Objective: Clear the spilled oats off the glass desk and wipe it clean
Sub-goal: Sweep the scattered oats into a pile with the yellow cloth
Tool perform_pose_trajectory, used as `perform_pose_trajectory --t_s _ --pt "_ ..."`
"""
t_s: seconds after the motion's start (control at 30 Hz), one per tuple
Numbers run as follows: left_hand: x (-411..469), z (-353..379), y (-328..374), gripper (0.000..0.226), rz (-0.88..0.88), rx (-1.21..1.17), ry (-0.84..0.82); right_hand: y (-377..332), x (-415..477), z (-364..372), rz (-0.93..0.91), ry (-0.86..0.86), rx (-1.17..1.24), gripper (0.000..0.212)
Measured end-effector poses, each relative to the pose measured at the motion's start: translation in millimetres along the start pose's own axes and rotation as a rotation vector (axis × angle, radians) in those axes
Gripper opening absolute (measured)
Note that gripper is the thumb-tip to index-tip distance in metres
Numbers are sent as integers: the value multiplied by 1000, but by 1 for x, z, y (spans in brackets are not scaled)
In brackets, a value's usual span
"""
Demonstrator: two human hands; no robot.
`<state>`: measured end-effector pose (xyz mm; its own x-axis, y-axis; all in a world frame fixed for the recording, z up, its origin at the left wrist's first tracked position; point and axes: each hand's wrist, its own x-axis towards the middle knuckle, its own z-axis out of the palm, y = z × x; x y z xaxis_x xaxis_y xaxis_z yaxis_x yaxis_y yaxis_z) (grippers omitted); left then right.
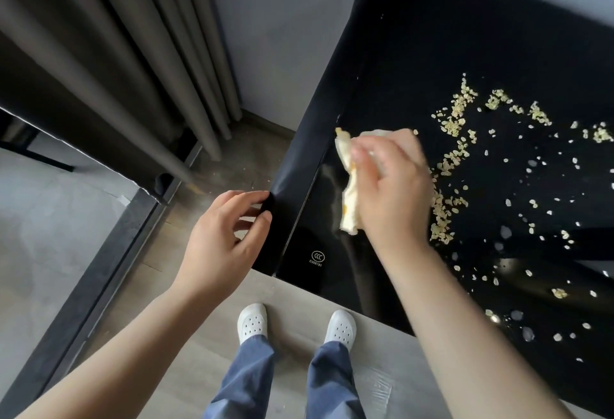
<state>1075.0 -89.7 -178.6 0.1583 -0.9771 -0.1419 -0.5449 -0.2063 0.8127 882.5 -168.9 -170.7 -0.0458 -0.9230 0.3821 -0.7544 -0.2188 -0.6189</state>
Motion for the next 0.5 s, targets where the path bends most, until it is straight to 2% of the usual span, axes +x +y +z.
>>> perform_pose_trajectory --t_s 0.13,0.3,0.5 --pt "0 0 0 25 -9 -9 0 -20 2 43 -17 -81 -28 13" --pt "2 -2 1 25 3 0 -10 -6 24 54 1 -58 -195 11" --pt "1 -1 1 25 1 -19 0 48 48 4 320 35 -329 17"
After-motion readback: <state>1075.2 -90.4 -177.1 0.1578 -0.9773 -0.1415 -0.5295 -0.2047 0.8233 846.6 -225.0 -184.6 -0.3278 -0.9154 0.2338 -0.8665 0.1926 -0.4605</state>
